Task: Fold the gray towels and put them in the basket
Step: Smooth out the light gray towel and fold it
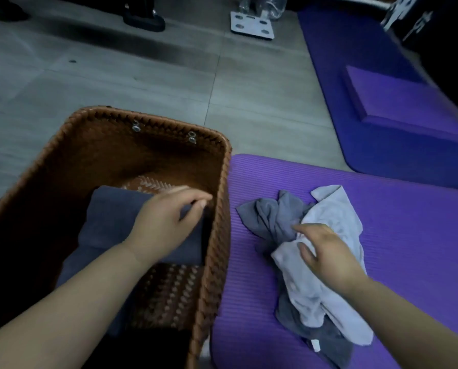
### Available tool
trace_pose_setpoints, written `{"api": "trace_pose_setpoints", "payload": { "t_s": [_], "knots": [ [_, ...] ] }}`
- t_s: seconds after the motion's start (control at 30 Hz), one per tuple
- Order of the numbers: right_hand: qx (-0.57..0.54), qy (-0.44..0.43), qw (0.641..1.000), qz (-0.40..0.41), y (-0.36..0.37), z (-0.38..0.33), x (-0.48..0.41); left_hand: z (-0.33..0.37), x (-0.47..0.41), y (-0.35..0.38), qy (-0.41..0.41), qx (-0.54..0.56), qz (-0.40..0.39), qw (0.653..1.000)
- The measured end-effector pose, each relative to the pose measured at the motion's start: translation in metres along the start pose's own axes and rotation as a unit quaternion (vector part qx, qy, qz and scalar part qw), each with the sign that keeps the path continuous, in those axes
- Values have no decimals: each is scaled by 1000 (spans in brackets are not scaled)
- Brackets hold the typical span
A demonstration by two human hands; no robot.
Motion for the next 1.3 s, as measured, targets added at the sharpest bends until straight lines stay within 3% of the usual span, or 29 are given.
{"api": "trace_pose_setpoints", "payload": {
  "t_s": [0.13, 0.2, 0.3, 0.37, 0.47, 0.53, 0.6, 0.73, 0.8, 0.87, 0.93, 1.03, 1.13, 1.2, 1.3],
  "knots": [
    [23, 118, 987, -104, 4, 99, 52, 58, -3, -5, 84, -48, 49, 994],
    [26, 129, 983, -124, 6, 115, 75, 92, -5, 11, 114, -77, 19, 990],
    [3, 69, 991, -115, 23, 111, 101, 133, -1, 63, 175, -133, -103, 970],
    [13, 5, 994, -107, 28, 102, 116, 145, 1, 95, 164, -153, -170, 959],
    [32, -30, 990, -136, 29, 112, 141, 154, 4, 125, 122, -165, -205, 957],
    [38, -7, 984, -174, 40, 134, 160, 160, 22, 153, 157, -200, -239, 937],
    [44, 8, 988, -148, 48, 152, 171, 157, 46, 186, 184, -227, -273, 917],
    [70, -30, 996, -51, 49, 165, 168, 135, 83, 249, 166, -210, -307, 913],
    [79, -33, 996, -34, 52, 175, 164, 123, 93, 270, 160, -198, -314, 915],
    [94, -35, 992, -78, 60, 189, 167, 113, 99, 284, 167, -201, -341, 903],
    [79, 10, 989, -127, 67, 204, 169, 102, 104, 290, 182, -225, -368, 884],
    [18, 73, 989, -126, 52, 208, 158, 86, 106, 291, 169, -242, -408, 864],
    [-152, 271, 940, -139, 44, 226, 144, 75, 111, 288, 141, -271, -463, 832],
    [-263, 346, 898, -64, 32, 229, 129, 74, 98, 279, 102, -253, -455, 847],
    [-347, 373, 860, -17, 16, 215, 100, 88, 78, 269, -2, -110, -370, 922]
  ]
}}
Point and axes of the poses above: each hand's wrist, its own x-axis away from the middle knuckle, its own y-axis out of the palm, z = x × y, the point moved 7 cm from there along -x, towards the middle knuckle, and after that the axes turned 10 degrees about z, right-handed, at the moved point
